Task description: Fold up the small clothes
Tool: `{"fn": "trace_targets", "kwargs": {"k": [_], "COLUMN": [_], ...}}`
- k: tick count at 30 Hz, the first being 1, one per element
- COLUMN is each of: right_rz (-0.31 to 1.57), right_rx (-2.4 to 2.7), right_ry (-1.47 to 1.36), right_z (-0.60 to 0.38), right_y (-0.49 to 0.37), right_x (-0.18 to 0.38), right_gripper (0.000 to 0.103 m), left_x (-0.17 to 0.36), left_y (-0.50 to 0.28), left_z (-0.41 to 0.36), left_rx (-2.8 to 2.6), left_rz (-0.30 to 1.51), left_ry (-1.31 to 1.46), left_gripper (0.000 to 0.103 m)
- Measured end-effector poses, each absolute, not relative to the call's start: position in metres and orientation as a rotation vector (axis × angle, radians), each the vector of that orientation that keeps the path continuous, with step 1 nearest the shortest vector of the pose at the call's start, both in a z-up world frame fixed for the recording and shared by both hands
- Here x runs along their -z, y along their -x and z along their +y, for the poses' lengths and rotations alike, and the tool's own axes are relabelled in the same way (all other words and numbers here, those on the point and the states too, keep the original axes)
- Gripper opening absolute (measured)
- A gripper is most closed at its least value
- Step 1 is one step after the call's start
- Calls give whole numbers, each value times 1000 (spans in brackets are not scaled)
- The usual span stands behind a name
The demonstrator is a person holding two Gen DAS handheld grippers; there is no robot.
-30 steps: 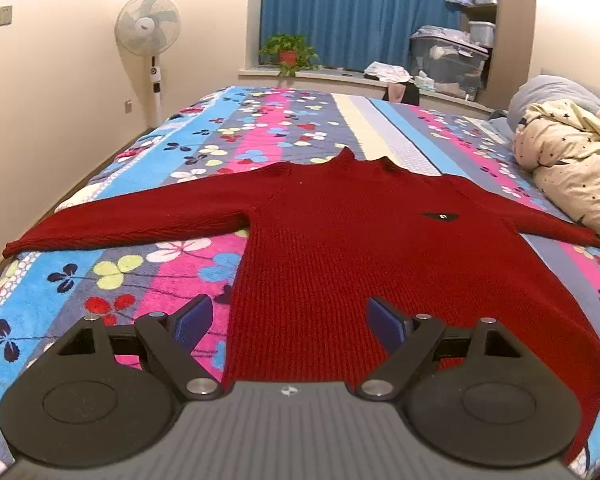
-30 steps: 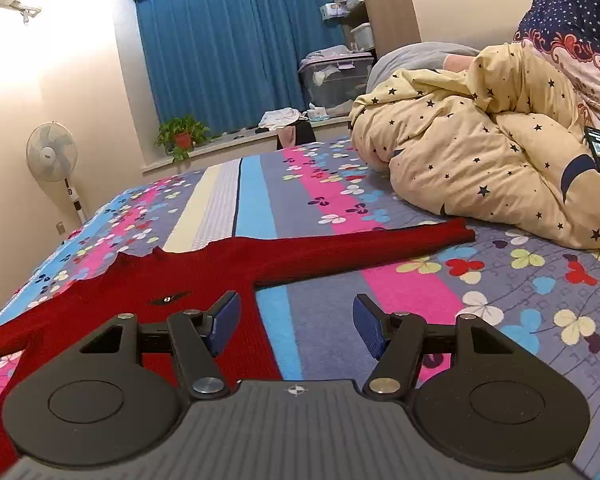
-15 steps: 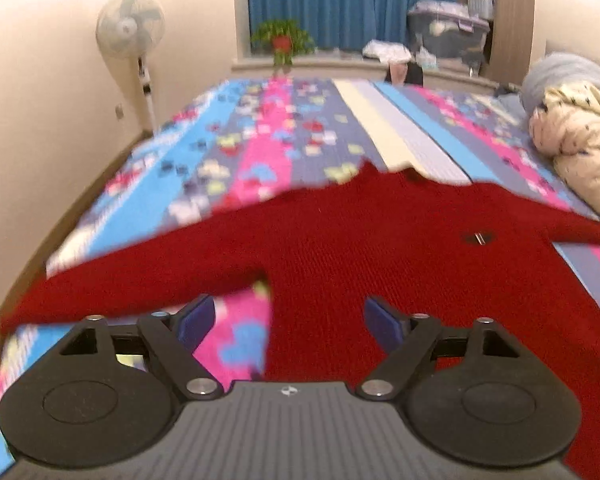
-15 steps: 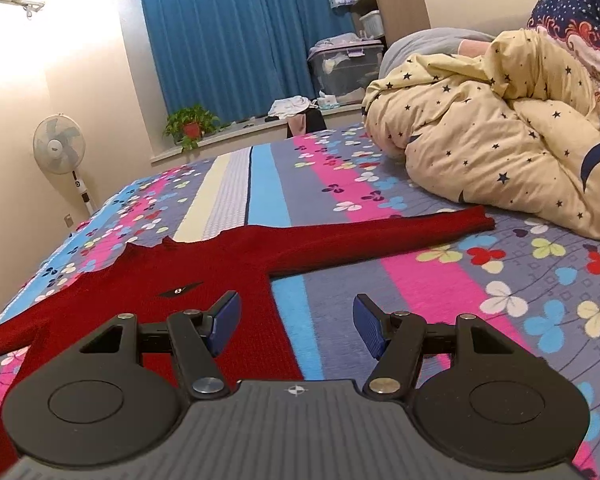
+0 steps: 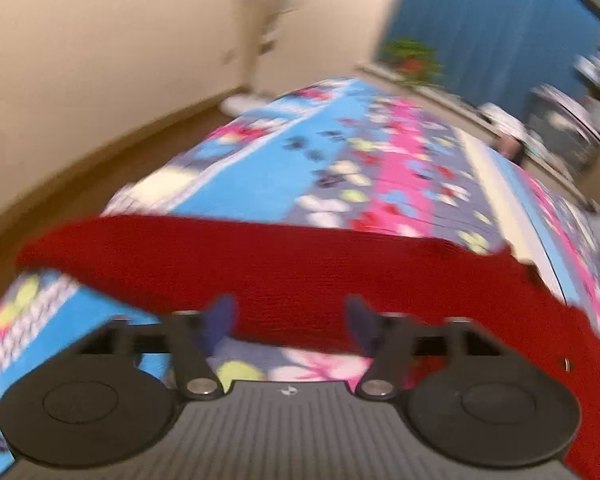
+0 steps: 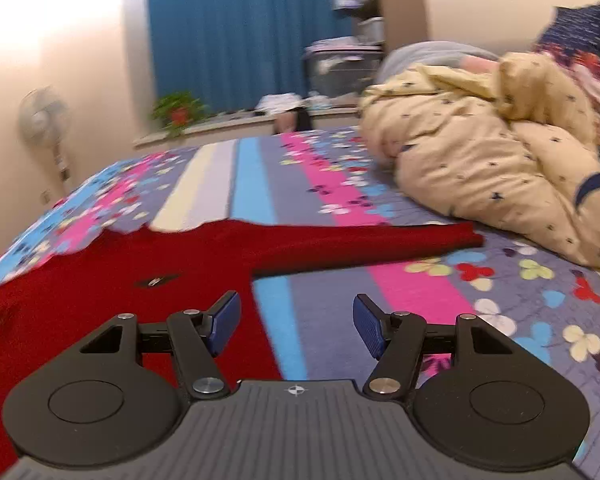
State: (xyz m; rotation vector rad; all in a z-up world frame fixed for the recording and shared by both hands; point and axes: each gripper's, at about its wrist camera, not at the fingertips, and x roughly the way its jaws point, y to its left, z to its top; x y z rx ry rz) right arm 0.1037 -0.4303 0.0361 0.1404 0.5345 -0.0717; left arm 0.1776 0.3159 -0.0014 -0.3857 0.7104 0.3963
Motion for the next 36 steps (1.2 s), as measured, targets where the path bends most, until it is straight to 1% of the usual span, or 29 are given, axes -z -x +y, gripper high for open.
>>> {"fn": "trace_targets", "kwargs": {"k": [4,9,11,14,15,16,17,18,19,20,21,22,24,26,28,30,32,34,36], "right_rz": [539,561,561,560,561,561,561,561,561,560,560,560,560,561,561,562,565,568,572], "right_rx": [124,135,132,130,132,133,135,137,138,140,140,140,141,139,136,131,127,124,124], "right_ry": [-209,-201,-186,-182,-182,-185,-188,-192,-193,-194,-194,-194,-195,-197,-192,-183,-175,-169,-165], "right_z": [-444,-441,-438,-437,-437,-437,-438,-438,-439,-439,-439,-440,-440,-440,-440,-439,-437,-435,-433], "right_y": [-109,-114,-115,-114,-114,-114,-113,-113,-113,-112,-112,-112,-112,-112,-112,-112,-113,-115,-117], "right_x": [-34,-27,-27,-28,-28,-28,-28,-28,-28,-28,-29,-28,-28,-28,-28,-28,-28,-27,-27], "right_gripper": [64,64,64,64,64,64,64,64,64,64,64,64,64,64,64,64,64,64,64], "left_x": [24,58,63,59,58,57,57,57,56,55,53,51,46,48,56,57,51,47,53], "left_y": [-177,-174,-173,-176,-176,-175,-174,-173,-174,-175,-175,-175,-175,-174,-169,-157,-155,-158,-165], "left_z": [370,413,420,420,421,422,422,422,422,421,420,418,417,420,426,428,421,412,409], "left_rx": [-480,-599,-599,-610,-619,-631,-647,-655,-651,-641,-631,-620,-606,-626,-678,-764,-779,-737,-711], "left_rz": [766,845,835,803,779,757,738,722,715,709,701,688,672,704,739,720,727,730,760], "left_ry": [662,854,873,813,806,805,801,793,784,773,765,759,757,798,878,943,934,913,911], "left_gripper": [82,82,83,83,83,80,74,49,29,19,3,1,1,12,68,68,71,76,77]}}
